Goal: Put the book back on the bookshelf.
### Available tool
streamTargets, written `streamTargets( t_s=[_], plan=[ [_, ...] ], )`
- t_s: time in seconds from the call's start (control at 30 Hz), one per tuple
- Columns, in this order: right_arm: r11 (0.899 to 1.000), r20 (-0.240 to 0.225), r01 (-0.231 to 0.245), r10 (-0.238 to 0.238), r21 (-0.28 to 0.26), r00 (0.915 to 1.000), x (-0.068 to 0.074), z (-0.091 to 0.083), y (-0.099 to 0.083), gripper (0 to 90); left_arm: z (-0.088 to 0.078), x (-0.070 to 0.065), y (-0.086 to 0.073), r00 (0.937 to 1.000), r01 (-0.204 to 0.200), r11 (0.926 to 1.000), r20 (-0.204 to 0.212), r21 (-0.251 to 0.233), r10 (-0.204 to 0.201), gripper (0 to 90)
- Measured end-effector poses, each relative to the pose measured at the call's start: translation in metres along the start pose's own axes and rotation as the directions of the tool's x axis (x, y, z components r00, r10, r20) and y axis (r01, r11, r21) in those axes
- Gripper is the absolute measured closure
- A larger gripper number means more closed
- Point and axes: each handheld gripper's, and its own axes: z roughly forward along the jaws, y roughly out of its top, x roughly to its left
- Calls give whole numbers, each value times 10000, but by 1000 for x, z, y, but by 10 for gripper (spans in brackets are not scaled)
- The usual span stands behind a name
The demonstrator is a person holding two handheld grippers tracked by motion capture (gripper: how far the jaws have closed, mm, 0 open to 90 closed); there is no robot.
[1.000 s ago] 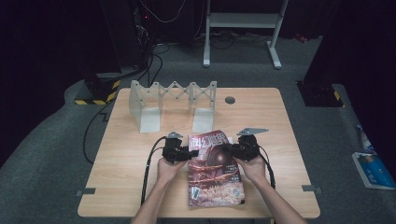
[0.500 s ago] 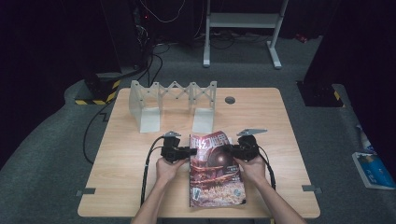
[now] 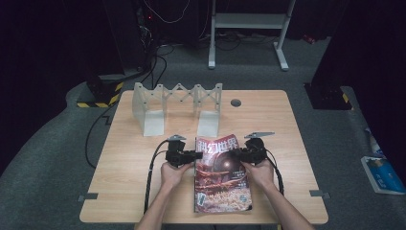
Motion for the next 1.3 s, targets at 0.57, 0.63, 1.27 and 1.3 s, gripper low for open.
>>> streamTargets(
  t_s=[0.57,0.63,1.27,1.3],
  plan=[
    [9990,1815,-131,208,-438,9832,-21,-15,-20,542,2,-3,0,10000,43,10000,-14,-1,-43,727],
    [9991,2151,-357,402,-250,9758,-25,-14,-23,585,2,-2,0,10000,77,10000,1,2,-77,727],
    [9978,2371,224,-366,622,9708,-15,3,-20,895,2,-3,1,10000,53,10000,3,29,-53,724],
    [9974,2394,286,-436,658,9699,-14,4,-19,896,1,-2,1,10000,22,10000,-29,50,-22,721]
  ],
)
